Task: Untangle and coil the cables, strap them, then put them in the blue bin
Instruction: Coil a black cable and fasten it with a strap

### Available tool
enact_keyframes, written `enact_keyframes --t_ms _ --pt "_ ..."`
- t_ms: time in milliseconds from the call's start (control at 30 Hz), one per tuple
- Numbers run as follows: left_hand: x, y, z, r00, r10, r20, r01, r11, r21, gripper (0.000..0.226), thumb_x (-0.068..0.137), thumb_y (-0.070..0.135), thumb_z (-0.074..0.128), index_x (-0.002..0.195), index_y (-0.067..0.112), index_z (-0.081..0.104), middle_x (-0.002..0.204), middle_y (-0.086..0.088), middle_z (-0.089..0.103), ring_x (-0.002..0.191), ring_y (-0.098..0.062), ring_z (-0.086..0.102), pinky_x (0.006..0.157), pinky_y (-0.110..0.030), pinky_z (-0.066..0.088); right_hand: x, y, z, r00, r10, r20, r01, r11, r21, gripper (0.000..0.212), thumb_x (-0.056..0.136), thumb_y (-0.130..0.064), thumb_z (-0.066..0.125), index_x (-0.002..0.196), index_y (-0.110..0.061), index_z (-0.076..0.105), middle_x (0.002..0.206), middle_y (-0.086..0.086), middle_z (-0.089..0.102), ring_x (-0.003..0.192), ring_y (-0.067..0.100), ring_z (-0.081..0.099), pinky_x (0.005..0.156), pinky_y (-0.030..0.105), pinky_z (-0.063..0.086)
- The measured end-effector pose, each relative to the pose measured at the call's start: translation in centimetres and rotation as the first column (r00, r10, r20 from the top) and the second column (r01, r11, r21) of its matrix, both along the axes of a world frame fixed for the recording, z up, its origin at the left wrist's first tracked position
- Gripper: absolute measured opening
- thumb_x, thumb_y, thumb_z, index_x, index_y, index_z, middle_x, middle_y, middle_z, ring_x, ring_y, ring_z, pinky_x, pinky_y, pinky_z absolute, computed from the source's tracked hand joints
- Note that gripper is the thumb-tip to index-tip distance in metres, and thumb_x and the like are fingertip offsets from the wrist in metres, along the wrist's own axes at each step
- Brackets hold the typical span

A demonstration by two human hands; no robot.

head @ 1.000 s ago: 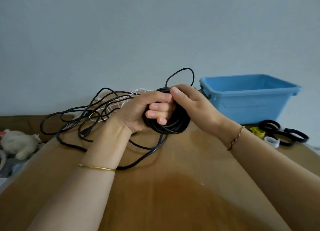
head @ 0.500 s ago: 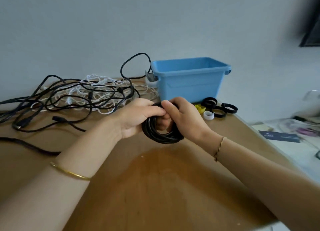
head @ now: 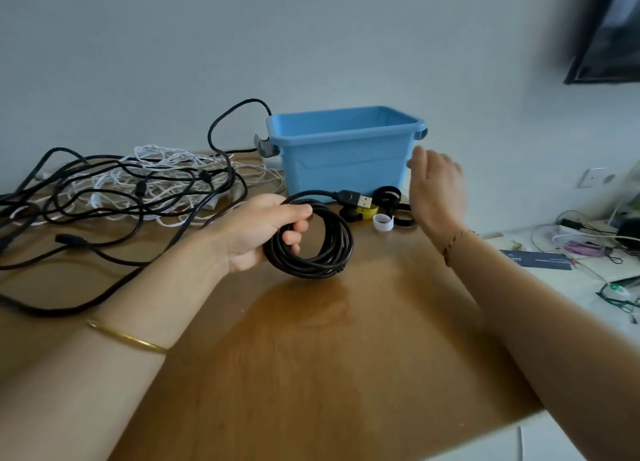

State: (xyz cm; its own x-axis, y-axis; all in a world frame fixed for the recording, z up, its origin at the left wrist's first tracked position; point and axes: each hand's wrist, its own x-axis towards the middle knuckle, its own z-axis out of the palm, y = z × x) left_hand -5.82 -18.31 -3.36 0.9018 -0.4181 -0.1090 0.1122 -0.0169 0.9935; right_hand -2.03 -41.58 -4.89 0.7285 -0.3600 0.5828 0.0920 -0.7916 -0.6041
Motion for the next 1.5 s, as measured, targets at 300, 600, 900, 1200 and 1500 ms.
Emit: enact_keyframes --t_ms 300,600,900,1200,1500 --pt "0.6 -0.5 -0.1 1.000 -0.001 -0.028 0.001 1.000 0.002 0.012 0.096 0.010 0.050 0.084 0.009 0.050 0.061 0.002 0.048 0.043 -0.005 0.040 0.049 -0.021 0.045 2.3 -2.4 -2.0 0.974 0.141 -0.178 -0.032 0.862 0.507 0.066 0.099 -0.050 0.013 0.122 -0.008 0.058 0.127 0.004 0.058 0.117 0.020 0.051 0.100 0.035 0.036" --pt "1.2 0.4 0.2 0.999 0.022 -0.034 -0.021 1.000 0.008 0.013 0.097 0.010 0.050 0.084 0.008 0.050 0.062 0.002 0.048 0.043 -0.004 0.040 0.049 -0.021 0.046 2.6 -0.9 -2.0 0.956 0.241 -0.166 -0.135 0.867 0.479 0.059 0.097 -0.056 0.019 0.097 -0.019 0.065 0.108 0.002 0.063 0.101 0.018 0.056 0.093 0.036 0.044" --pt "0.8 3.2 0.5 0.991 0.119 -0.064 -0.118 0.993 0.013 0.014 0.096 0.008 0.051 0.082 0.007 0.048 0.063 0.000 0.049 0.040 -0.004 0.041 0.045 -0.020 0.045 2.2 3.5 -2.3 0.939 0.318 -0.129 -0.196 0.806 0.559 0.063 0.098 -0.054 0.018 0.100 -0.015 0.068 0.107 0.001 0.061 0.100 0.016 0.054 0.084 0.029 0.038" --pt "-0.5 7.4 0.3 0.969 0.239 -0.068 -0.239 0.971 -0.004 0.015 0.096 0.008 0.051 0.082 0.007 0.048 0.061 0.000 0.049 0.039 -0.005 0.040 0.045 -0.021 0.044 1.7 10.6 -2.5 0.897 0.430 -0.101 -0.286 0.741 0.608 0.063 0.099 -0.051 0.020 0.112 -0.008 0.064 0.116 0.004 0.062 0.109 0.018 0.054 0.095 0.033 0.040" --pt "-0.7 8.5 0.4 0.958 0.276 0.075 -0.283 0.953 0.105 0.016 0.097 0.006 0.049 0.081 0.003 0.051 0.064 -0.005 0.045 0.038 -0.007 0.041 0.043 -0.022 0.045 -2.7 13.5 4.5 0.689 0.714 0.120 -0.656 0.545 0.521 0.037 0.099 -0.037 0.040 0.094 -0.012 0.068 0.093 0.006 0.071 0.090 0.020 0.067 0.082 0.034 0.051"
